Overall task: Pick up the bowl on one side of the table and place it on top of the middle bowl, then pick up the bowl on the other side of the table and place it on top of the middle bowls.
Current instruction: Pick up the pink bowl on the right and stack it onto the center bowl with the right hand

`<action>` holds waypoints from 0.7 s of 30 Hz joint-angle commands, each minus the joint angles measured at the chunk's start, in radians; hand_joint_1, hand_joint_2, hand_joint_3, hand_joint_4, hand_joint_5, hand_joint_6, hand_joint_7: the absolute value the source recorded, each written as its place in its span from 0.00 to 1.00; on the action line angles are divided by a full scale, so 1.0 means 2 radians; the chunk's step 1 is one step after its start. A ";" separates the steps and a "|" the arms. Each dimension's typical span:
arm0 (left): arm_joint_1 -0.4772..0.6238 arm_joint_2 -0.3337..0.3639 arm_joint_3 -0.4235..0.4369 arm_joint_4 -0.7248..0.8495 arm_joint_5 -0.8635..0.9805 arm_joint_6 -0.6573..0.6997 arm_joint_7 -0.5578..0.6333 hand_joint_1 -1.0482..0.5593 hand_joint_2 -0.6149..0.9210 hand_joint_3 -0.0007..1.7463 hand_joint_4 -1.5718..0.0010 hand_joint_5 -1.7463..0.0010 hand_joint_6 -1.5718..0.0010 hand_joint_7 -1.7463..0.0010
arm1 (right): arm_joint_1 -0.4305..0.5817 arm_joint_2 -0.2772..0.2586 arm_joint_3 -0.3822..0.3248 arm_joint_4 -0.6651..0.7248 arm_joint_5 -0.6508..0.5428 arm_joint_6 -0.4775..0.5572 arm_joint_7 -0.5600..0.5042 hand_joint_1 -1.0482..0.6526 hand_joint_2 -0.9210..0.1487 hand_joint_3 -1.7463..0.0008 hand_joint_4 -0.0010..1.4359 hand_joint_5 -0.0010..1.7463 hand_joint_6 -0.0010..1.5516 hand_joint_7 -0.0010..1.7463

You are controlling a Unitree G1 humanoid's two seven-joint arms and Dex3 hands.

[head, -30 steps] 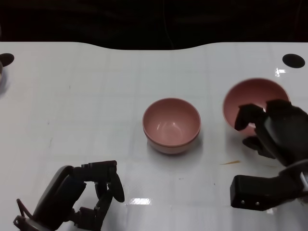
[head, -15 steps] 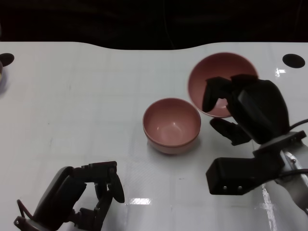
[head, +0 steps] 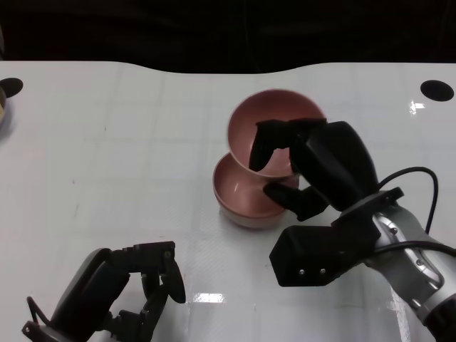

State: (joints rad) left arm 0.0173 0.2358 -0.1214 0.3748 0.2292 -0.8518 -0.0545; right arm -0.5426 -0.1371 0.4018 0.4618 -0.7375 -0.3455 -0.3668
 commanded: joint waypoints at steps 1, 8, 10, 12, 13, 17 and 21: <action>0.005 0.005 0.000 -0.011 0.006 0.007 -0.003 0.66 0.57 0.90 0.44 0.00 0.45 0.15 | -0.019 0.004 0.006 0.021 0.002 -0.005 -0.004 0.54 0.60 0.22 0.69 1.00 0.56 0.87; 0.007 0.002 -0.002 -0.015 0.006 0.009 -0.003 0.66 0.56 0.90 0.45 0.01 0.45 0.16 | -0.031 0.010 0.020 0.064 -0.005 -0.010 -0.009 0.56 0.61 0.27 0.68 1.00 0.53 0.91; 0.007 0.002 -0.003 -0.014 0.006 0.008 -0.003 0.66 0.56 0.90 0.45 0.01 0.45 0.16 | -0.035 0.011 0.022 0.078 -0.005 -0.015 -0.014 0.57 0.62 0.27 0.68 1.00 0.51 0.94; 0.007 0.001 -0.003 -0.015 0.005 0.007 -0.003 0.66 0.56 0.90 0.45 0.01 0.45 0.17 | -0.039 0.011 0.025 0.091 -0.007 -0.020 -0.020 0.56 0.62 0.26 0.68 1.00 0.52 0.92; 0.007 0.001 -0.004 -0.015 0.005 0.006 -0.004 0.67 0.57 0.90 0.45 0.01 0.45 0.17 | -0.040 0.011 0.026 0.096 -0.008 -0.022 -0.023 0.56 0.62 0.25 0.68 1.00 0.53 0.90; 0.007 0.000 -0.004 -0.015 0.008 0.004 -0.001 0.66 0.56 0.91 0.45 0.01 0.45 0.17 | -0.044 0.012 0.030 0.114 -0.008 -0.024 -0.025 0.57 0.60 0.29 0.67 1.00 0.55 0.79; 0.008 0.000 -0.005 -0.016 0.007 0.004 -0.002 0.66 0.55 0.92 0.45 0.01 0.45 0.17 | -0.047 0.014 0.032 0.129 0.000 -0.027 -0.018 0.56 0.55 0.31 0.66 1.00 0.58 0.69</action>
State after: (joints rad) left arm 0.0225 0.2284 -0.1296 0.3484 0.2404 -0.8395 -0.0545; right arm -0.6164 -0.1077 0.4680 0.7067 -0.7543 -0.3881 -0.4039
